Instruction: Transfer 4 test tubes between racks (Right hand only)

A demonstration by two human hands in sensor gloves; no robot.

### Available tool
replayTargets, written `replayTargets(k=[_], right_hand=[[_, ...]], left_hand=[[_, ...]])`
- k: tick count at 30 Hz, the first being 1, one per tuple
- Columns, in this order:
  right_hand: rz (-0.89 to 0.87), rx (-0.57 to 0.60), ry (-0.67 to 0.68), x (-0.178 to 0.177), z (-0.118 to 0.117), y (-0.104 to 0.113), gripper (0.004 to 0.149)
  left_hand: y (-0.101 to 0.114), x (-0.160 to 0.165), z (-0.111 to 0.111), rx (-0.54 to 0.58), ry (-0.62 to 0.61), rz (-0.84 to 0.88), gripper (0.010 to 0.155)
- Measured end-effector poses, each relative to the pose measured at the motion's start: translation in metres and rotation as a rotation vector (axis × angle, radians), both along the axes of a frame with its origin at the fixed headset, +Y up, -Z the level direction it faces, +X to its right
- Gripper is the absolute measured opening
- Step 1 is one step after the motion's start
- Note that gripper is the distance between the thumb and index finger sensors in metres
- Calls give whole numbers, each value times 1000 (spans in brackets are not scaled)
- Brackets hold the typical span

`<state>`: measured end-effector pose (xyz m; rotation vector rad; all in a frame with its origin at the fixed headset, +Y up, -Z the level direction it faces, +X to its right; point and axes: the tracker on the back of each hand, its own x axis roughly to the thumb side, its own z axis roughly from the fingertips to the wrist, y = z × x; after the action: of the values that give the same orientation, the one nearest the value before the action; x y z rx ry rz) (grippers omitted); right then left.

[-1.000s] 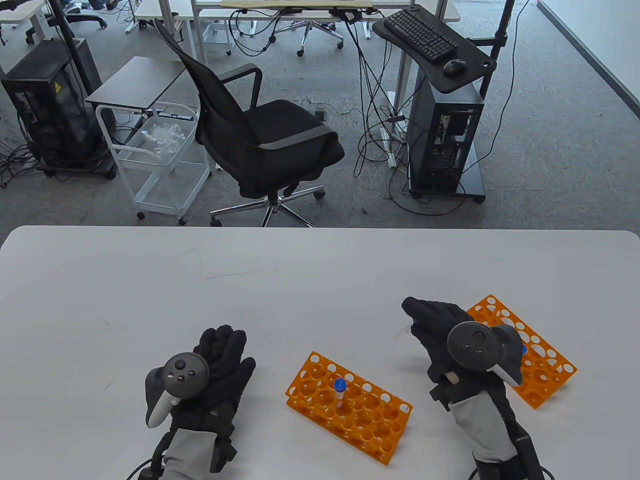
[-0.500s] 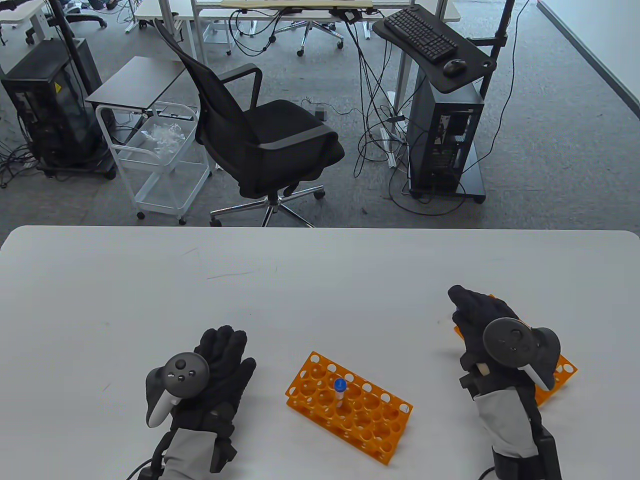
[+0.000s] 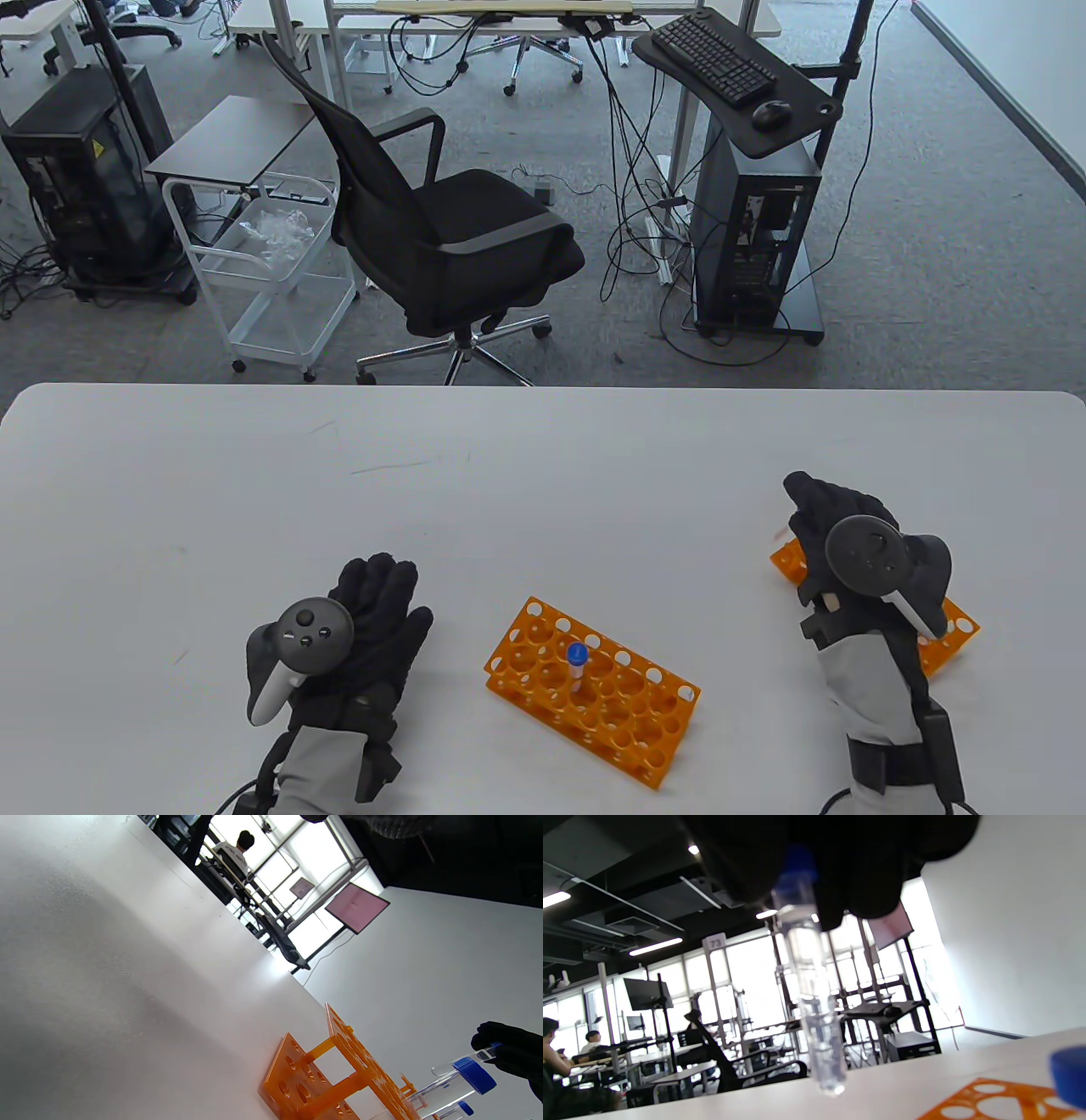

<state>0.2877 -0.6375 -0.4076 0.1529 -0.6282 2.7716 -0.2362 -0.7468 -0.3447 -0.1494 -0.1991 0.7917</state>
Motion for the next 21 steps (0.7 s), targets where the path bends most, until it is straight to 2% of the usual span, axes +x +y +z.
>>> replayTargets(k=[11, 21], right_hand=[[70, -65, -42, 5, -28, -10, 48], [93, -107, -72, 9, -38, -21, 48]], left_hand=[[0, 0, -1, -3, -2, 2, 67], [0, 0, -1, -3, -4, 2, 67]])
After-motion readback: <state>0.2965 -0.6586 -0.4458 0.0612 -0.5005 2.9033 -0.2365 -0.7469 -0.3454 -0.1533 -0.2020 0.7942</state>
